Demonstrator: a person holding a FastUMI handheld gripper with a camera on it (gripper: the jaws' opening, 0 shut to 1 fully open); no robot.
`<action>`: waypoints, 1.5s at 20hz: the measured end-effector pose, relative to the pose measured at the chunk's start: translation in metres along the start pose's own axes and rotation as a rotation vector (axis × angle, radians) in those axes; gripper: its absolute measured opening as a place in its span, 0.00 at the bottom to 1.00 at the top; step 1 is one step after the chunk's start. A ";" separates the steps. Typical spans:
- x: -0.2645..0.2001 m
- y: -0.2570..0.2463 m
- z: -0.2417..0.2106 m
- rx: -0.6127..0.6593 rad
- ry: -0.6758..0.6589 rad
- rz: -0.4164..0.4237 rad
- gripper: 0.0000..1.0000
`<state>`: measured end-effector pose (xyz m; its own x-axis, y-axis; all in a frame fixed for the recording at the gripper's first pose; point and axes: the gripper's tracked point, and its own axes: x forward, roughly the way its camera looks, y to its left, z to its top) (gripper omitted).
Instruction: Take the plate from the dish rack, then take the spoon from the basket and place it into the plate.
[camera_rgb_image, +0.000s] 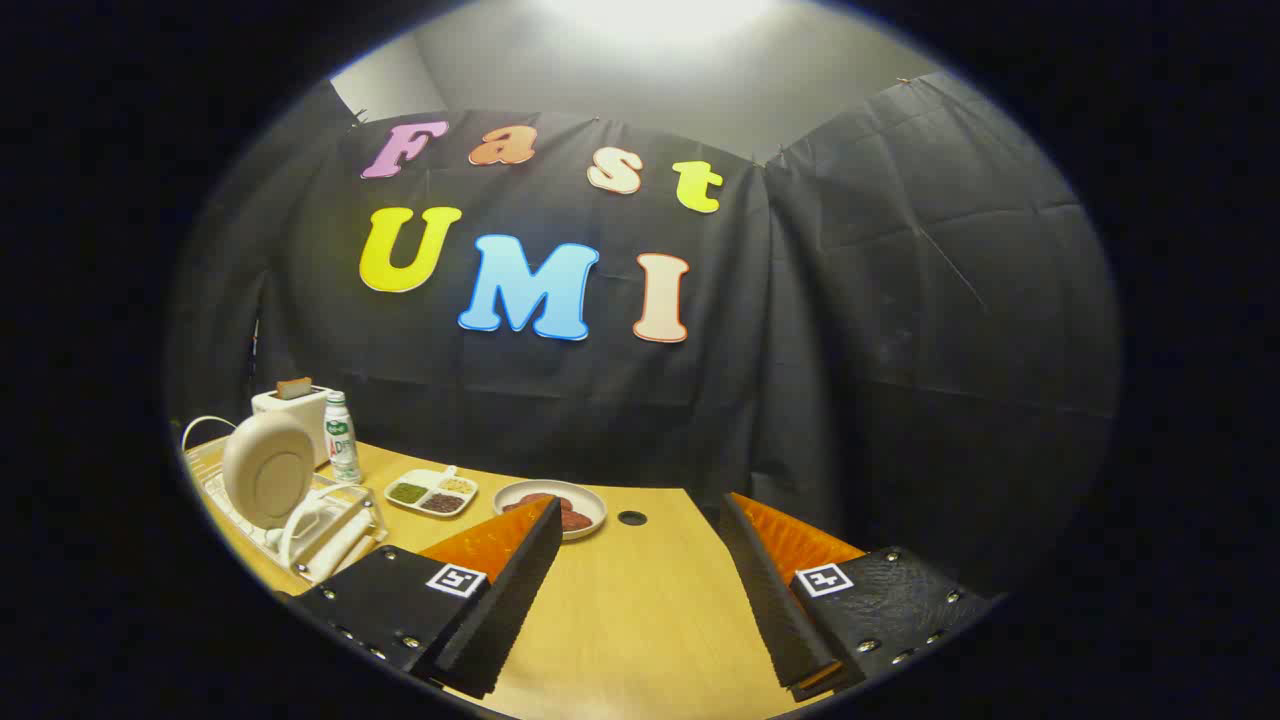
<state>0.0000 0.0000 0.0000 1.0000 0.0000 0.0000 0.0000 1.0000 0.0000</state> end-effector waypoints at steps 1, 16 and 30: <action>-0.009 0.017 0.005 0.003 0.006 0.020 0.97; -0.080 0.206 0.063 0.007 0.022 0.229 0.96; -0.068 0.307 0.060 0.010 0.086 0.219 0.97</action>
<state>-0.0675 0.3067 0.0601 0.9725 0.2172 -0.0845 -0.2164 0.9761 0.0191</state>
